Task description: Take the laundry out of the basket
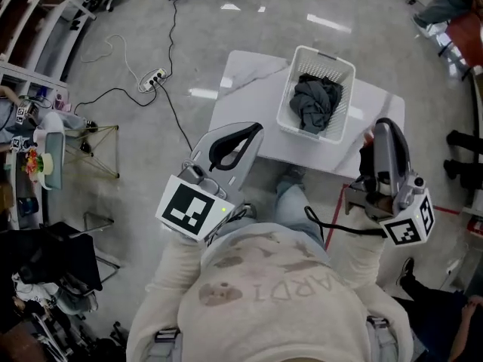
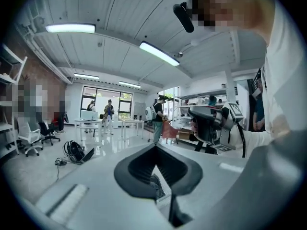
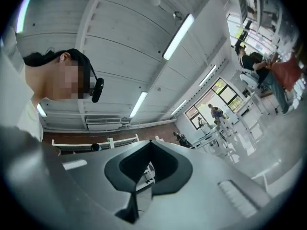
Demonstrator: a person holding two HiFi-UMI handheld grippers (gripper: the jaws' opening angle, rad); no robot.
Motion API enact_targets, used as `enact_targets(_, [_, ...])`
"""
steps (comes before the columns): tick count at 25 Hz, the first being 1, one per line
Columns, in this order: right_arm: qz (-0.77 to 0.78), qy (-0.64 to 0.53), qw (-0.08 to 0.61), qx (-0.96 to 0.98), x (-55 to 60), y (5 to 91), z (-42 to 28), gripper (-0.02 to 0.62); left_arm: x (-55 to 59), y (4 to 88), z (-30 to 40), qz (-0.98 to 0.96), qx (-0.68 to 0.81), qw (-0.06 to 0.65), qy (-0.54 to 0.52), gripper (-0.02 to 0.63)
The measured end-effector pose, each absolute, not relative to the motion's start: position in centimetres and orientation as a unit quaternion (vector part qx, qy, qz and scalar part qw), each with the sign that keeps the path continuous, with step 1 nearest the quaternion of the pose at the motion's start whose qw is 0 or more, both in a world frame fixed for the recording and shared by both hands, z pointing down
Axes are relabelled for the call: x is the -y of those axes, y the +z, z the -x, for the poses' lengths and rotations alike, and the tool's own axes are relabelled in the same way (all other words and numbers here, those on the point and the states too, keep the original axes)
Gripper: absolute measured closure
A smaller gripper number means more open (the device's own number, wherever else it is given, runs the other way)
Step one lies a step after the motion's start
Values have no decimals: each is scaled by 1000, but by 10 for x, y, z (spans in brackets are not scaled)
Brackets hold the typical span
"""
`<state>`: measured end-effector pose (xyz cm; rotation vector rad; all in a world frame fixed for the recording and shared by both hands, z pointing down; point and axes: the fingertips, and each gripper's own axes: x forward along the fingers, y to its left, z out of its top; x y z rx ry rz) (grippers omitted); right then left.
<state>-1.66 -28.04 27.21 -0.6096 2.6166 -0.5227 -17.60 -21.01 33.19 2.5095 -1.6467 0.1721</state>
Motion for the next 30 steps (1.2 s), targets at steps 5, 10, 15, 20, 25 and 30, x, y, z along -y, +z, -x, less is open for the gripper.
enact_targets(5, [262, -167, 185, -932, 162, 288, 0, 568, 136, 345, 152, -876, 475, 70, 48, 606])
enact_targets(10, [366, -157, 149, -905, 88, 284, -50, 566, 88, 331, 108, -903, 420, 89, 6, 606])
enact_targets(15, [384, -137, 112, -906, 34, 273, -71, 567, 41, 303, 70, -918, 387, 86, -24, 606])
enact_targets(20, [354, -113, 102, -923, -13, 268, -69, 568, 5, 289, 41, -929, 360, 79, -21, 606])
enact_targets(25, [381, -112, 60, -916, -71, 282, -127, 568, -34, 268, -41, -938, 340, 51, -48, 606])
enact_targets(30, [361, -114, 31, -925, -118, 291, -163, 568, -98, 256, -98, -935, 352, 12, -33, 606])
